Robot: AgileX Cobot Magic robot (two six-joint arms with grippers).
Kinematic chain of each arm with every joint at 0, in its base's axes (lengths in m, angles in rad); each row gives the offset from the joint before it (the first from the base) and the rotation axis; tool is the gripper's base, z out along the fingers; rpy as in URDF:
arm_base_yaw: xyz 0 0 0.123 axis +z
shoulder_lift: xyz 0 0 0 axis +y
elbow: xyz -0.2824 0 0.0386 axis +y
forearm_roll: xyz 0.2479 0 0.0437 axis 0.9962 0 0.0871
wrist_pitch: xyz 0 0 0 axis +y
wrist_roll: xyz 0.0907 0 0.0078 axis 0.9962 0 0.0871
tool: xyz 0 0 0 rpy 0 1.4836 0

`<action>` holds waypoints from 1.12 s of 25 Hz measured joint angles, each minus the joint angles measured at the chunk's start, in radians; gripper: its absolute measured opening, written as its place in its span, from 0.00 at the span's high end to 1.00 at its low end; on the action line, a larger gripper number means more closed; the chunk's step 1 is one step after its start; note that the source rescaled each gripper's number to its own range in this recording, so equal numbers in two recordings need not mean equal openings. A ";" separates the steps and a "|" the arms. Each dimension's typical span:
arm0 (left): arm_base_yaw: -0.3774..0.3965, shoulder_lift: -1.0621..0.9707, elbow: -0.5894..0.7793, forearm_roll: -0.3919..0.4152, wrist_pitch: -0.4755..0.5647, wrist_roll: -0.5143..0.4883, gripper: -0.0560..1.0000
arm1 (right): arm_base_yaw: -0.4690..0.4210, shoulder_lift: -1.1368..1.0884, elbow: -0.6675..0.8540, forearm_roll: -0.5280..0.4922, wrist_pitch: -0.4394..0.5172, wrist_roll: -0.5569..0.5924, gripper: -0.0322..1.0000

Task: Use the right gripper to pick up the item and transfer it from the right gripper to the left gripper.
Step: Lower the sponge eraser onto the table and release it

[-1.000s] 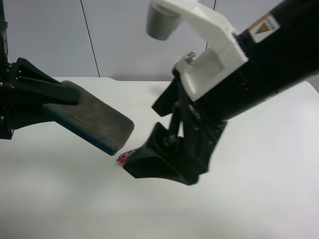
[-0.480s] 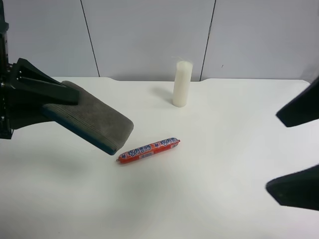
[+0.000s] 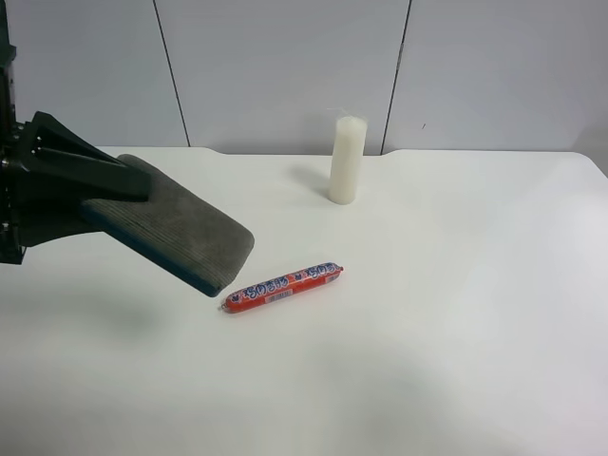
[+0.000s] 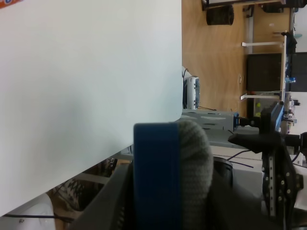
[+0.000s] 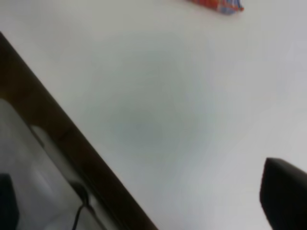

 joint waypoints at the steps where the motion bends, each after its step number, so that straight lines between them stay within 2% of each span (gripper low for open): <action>1: 0.000 0.000 0.000 0.000 0.000 0.000 0.95 | 0.000 -0.039 0.014 0.000 -0.017 0.001 0.02; 5: 0.000 0.000 0.000 0.001 0.000 0.001 0.95 | 0.000 -0.112 0.023 0.000 -0.038 0.001 0.02; 18: 0.000 0.000 0.000 0.001 -0.002 0.058 0.95 | -0.011 -0.115 0.024 0.001 -0.038 0.001 0.02; 21: 0.000 0.000 0.000 0.001 -0.009 0.058 0.95 | -0.081 -0.115 0.024 0.001 -0.038 0.001 0.02; 28: 0.000 0.000 0.000 0.005 -0.075 0.059 0.95 | -0.316 -0.193 0.026 0.001 -0.042 0.001 0.02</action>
